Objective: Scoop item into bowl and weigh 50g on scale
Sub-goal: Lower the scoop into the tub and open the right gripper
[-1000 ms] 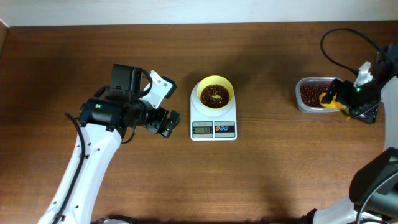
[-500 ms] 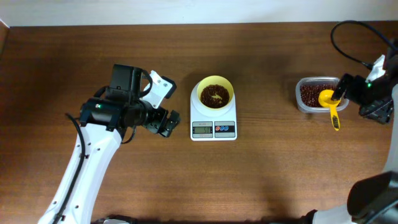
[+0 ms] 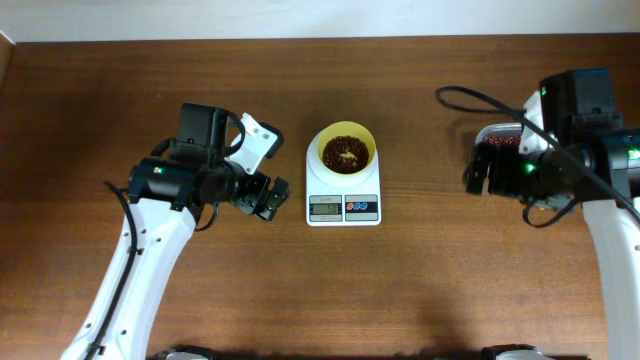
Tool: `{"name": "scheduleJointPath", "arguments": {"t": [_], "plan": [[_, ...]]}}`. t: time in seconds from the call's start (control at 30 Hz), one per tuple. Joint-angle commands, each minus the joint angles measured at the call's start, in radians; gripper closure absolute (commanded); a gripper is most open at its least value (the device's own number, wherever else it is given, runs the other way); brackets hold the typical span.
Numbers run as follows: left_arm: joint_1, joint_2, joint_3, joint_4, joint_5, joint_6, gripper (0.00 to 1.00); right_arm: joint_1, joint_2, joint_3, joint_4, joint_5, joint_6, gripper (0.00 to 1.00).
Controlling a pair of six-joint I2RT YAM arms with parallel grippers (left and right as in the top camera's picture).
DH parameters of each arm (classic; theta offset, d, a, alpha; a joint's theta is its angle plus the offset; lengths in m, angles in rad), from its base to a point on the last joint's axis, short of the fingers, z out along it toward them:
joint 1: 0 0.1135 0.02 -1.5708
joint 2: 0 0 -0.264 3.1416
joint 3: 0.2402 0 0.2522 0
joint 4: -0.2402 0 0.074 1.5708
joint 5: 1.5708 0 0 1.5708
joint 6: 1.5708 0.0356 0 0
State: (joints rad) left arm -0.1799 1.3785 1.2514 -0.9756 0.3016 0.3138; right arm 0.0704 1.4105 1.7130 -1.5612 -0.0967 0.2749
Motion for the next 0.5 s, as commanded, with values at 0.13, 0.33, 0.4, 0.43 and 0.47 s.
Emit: {"name": "scheduleJointPath", "arguments": {"t": [0.13,0.33,0.4,0.43,0.47], "plan": [[0.006,0.000,-0.001,0.002,-0.003,-0.006,0.01,0.007,-0.029,0.016,-0.023,-0.049,0.022,0.01],[0.006,0.000,-0.001,0.002,-0.003,-0.006,0.01,0.008,-0.191,0.008,0.101,0.017,0.021,0.01],[0.006,0.000,-0.001,0.002,-0.003,-0.006,0.01,0.008,-0.241,-0.013,0.146,0.024,0.018,0.01],[0.006,0.000,-0.001,0.002,-0.003,-0.006,0.01,0.008,-0.266,-0.027,0.168,0.026,0.018,0.01],[0.006,0.000,-0.001,0.002,-0.003,-0.006,0.01,0.008,-0.297,-0.056,0.198,0.031,0.018,0.01]]}}
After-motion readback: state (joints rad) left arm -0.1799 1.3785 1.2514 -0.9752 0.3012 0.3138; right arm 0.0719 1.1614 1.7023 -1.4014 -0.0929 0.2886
